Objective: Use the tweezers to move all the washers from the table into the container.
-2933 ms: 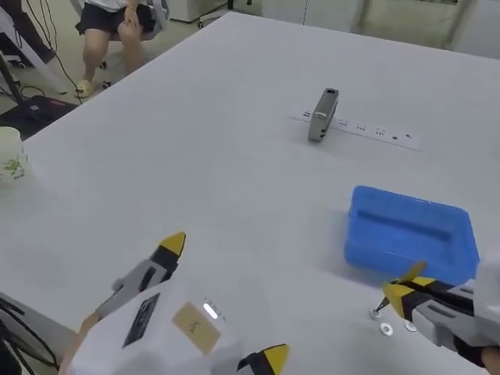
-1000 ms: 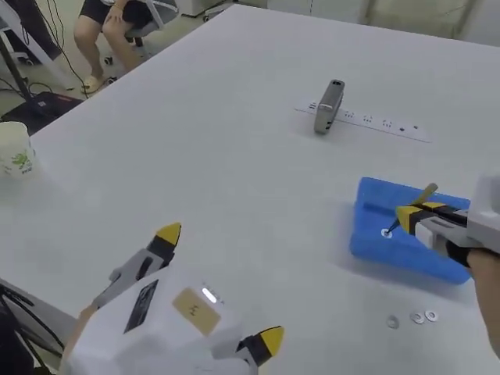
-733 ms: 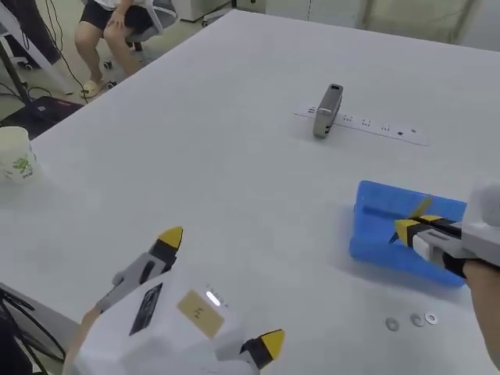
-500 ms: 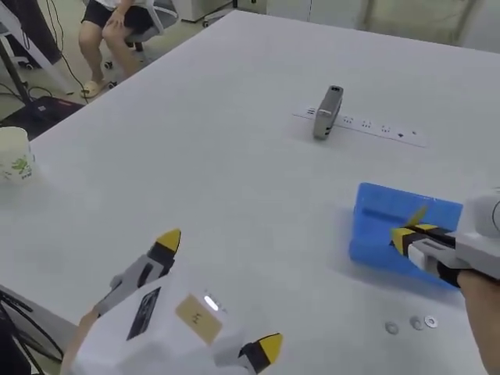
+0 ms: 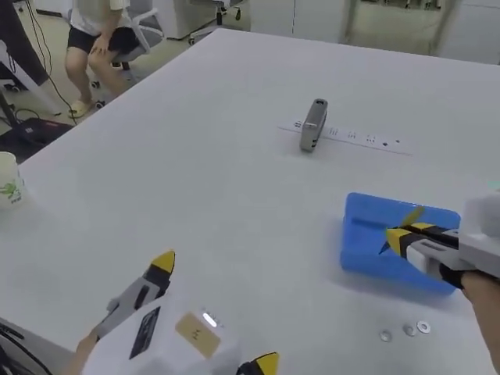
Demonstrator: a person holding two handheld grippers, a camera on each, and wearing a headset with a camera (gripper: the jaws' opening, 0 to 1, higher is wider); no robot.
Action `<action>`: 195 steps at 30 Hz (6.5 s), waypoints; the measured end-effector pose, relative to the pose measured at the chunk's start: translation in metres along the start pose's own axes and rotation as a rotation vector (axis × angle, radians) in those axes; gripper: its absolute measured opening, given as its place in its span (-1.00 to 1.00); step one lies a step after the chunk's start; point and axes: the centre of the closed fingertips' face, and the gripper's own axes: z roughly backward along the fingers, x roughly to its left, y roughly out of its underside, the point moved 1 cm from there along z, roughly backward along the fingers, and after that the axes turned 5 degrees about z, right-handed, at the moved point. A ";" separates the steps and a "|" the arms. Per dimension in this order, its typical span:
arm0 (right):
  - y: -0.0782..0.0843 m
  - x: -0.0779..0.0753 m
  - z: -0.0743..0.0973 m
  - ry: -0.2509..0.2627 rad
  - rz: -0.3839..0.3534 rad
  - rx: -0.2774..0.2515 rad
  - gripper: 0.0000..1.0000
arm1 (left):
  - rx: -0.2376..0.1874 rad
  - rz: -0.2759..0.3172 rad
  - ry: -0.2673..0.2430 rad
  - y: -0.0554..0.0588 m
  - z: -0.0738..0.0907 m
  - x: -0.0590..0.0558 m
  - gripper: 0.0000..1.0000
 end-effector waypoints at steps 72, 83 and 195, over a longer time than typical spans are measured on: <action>0.054 0.040 0.046 -0.061 -0.011 0.101 -0.95 | -0.031 -0.010 -0.034 -0.004 0.003 0.005 0.86; -0.024 0.017 0.051 -0.015 0.036 -0.050 -0.95 | -0.028 -0.010 -0.040 -0.003 0.003 0.006 0.86; 0.057 0.013 0.057 -0.019 -0.001 0.098 -0.96 | -0.059 0.016 -0.001 -0.009 0.004 0.000 0.93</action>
